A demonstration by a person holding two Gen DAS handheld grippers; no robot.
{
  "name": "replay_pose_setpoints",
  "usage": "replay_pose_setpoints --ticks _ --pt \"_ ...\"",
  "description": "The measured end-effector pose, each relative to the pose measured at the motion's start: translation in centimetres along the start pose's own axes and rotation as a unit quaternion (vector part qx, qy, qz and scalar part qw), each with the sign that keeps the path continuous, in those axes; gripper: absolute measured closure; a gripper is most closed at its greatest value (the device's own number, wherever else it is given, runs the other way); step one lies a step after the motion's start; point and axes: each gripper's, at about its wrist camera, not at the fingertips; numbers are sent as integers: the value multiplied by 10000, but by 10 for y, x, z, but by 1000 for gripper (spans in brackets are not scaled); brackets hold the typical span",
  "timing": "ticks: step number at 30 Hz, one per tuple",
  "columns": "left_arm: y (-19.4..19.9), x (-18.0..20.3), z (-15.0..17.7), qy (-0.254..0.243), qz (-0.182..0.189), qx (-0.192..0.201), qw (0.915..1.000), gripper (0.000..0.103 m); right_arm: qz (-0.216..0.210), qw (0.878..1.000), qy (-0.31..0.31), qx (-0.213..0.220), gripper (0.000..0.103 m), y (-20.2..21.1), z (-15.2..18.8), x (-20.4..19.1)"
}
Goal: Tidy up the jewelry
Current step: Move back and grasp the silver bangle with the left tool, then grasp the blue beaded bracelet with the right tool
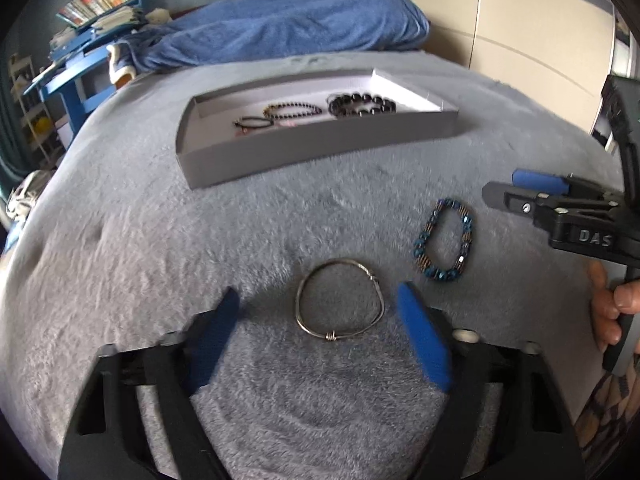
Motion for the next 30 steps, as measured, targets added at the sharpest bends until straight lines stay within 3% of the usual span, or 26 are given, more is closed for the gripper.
replay_pose_setpoints --ticks 2,4,12,23,25,29,30 --pt "-2 0 1 -32 32 -27 10000 51 -96 9999 116 2 28 1 1 -7" --pt "-1 -1 3 12 62 22 10000 56 -172 9996 244 -5 28 1 1 -13" --pt "12 -19 7 537 -75 400 9977 56 -438 9967 650 -232 28 -5 0 -43" --pt "10 -26 8 778 -121 290 9965 56 -421 9932 937 -554 29 -22 -2 -63" --pt "10 -26 8 775 -110 280 9965 56 -371 9933 938 -558 44 -22 0 -63" --pt "10 -26 8 780 -93 276 9965 56 -402 9944 851 -486 65 -20 2 -59" --pt "10 -26 8 775 -94 273 9966 56 -409 9947 810 -475 76 -20 1 -57"
Point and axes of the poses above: each gripper's, at about its wrist camera, not at the fingertips, and y roughly against the way its jaws point, x to its right, z to its underside, and after that the axes turned 9 degrees about z, right-handed
